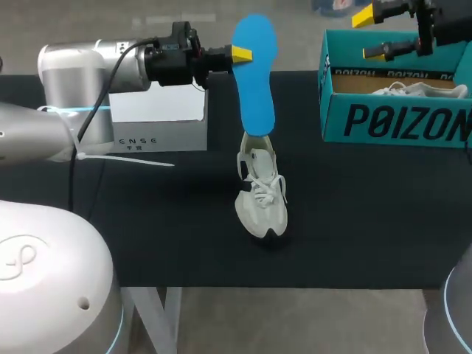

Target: Take the shoe out of the shoebox, open the shoe tongue, remove and reinsert the insole, then place the shoe into the shoebox

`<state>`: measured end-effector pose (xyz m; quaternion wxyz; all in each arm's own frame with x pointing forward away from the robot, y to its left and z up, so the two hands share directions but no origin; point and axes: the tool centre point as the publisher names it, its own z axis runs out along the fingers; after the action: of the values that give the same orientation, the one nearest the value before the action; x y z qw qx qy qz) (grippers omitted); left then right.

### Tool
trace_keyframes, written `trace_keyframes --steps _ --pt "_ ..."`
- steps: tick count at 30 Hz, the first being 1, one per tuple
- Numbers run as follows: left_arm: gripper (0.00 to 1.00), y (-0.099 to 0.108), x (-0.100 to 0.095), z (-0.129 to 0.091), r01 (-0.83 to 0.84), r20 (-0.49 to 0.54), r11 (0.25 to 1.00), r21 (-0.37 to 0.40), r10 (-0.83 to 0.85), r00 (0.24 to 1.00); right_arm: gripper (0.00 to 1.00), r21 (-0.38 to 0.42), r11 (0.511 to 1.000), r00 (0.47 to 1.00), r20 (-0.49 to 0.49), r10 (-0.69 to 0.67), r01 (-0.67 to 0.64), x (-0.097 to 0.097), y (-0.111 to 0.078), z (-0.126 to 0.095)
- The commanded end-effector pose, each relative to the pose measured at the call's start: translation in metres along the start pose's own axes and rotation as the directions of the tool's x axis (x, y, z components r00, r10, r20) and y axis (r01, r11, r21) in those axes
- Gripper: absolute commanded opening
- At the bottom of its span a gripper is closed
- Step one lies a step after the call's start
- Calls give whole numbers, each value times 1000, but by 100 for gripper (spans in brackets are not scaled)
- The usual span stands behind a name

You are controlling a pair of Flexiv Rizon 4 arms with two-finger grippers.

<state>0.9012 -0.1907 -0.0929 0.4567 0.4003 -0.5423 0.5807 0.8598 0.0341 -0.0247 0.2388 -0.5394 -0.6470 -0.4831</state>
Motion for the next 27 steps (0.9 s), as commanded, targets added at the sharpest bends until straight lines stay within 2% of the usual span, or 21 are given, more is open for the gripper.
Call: trace_keyframes --steps 1,3,4,17,18,19,21,22,23,26,27 --pt "0 -3 4 3 -1 11 1000 -10 1 1000 100 42 996 947 310 -88 79 20 7 -3" --pt "0 -2 4 6 -2 7 1000 -15 2 1000 100 60 993 942 317 -111 97 28 9 -1" --pt "0 -2 4 7 -2 6 1000 -19 2 1000 100 58 994 958 269 -104 91 34 9 1" --pt "0 -3 -4 10 79 -50 997 9 -79 996 100 58 994 958 269 -104 91 34 9 1" --pt "0 -3 -4 11 82 -48 997 9 -82 995 100 67 995 944 320 -86 68 35 9 1" --pt "0 -3 -5 11 84 -47 996 9 -83 995 100 85 996 887 456 -73 39 40 11 3" --pt "0 -5 -5 11 86 -41 996 20 -85 996 100 90 996 804 591 -64 13 52 14 5" --pt "0 -5 -5 11 84 -38 996 23 -83 996 100 87 996 739 671 -62 4 59 16 7" --pt "0 -6 -6 12 85 -37 996 25 -84 996 100 86 996 698 714 -52 -15 64 18 9" --pt "0 -6 -7 14 90 -36 995 32 -89 995 100 91 992 530 848 -33 -84 76 21 19" --pt "0 -6 -7 15 93 -35 995 36 -91 995 100 78 993 496 868 -26 -84 80 22 23"
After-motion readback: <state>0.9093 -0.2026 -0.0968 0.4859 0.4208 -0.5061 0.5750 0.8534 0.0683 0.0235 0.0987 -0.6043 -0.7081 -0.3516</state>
